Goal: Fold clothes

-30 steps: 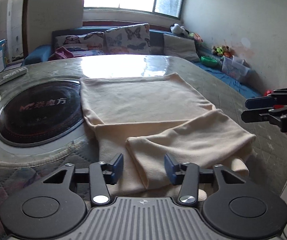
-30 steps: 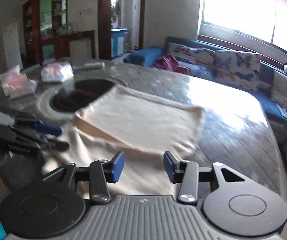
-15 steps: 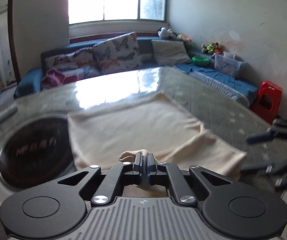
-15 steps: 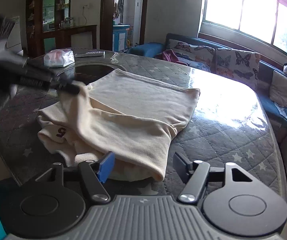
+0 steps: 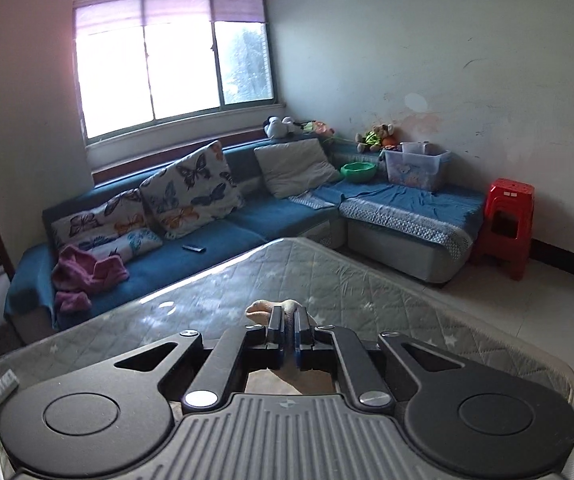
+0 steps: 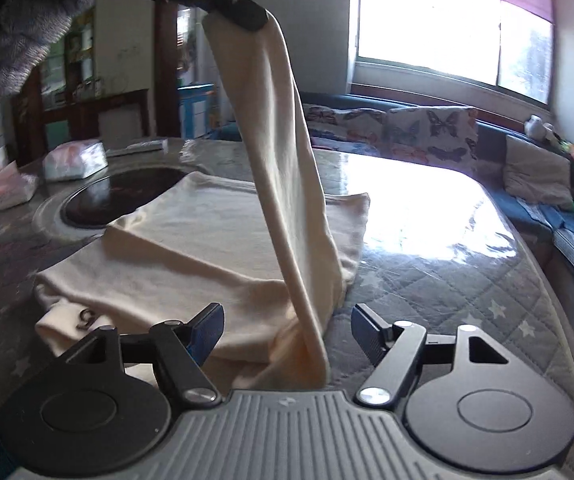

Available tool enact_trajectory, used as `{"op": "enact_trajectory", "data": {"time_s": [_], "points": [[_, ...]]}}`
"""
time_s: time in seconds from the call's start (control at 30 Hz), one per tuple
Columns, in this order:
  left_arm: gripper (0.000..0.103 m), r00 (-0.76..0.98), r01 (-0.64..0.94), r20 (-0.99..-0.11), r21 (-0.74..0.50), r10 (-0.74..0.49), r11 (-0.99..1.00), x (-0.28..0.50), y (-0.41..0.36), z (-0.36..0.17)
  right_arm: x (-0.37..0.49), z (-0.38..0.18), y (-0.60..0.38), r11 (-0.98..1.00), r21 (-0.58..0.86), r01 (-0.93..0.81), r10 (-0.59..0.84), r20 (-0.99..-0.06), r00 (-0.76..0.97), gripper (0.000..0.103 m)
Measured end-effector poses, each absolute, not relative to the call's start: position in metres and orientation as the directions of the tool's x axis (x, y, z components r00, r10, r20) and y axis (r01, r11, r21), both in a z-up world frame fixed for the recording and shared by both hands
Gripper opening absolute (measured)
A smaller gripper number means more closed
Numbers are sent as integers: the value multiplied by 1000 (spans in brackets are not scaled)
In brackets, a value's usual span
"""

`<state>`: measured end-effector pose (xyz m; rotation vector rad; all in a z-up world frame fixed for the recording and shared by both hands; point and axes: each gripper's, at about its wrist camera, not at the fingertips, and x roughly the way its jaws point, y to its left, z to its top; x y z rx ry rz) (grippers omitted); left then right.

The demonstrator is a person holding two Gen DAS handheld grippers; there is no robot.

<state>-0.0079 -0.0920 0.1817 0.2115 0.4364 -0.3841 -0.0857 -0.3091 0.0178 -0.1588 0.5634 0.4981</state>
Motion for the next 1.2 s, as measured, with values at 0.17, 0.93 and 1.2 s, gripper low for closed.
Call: {"op": "enact_trajectory", "data": {"time_s": [0.17, 0.93, 1.2], "points": [[5, 838, 423, -431, 126, -335, 897, -3, -100, 188, -82, 11, -321, 901, 0, -434, 359, -560, 746, 72], [5, 757, 217, -629, -10, -175, 976, -56, 23, 55, -94, 1, -333, 884, -171, -434, 241, -629, 739, 80], [11, 718, 174, -683, -10, -134, 985, -65, 35, 28, -93, 23, -339, 859, -128, -496, 291, -675, 678, 79]]}}
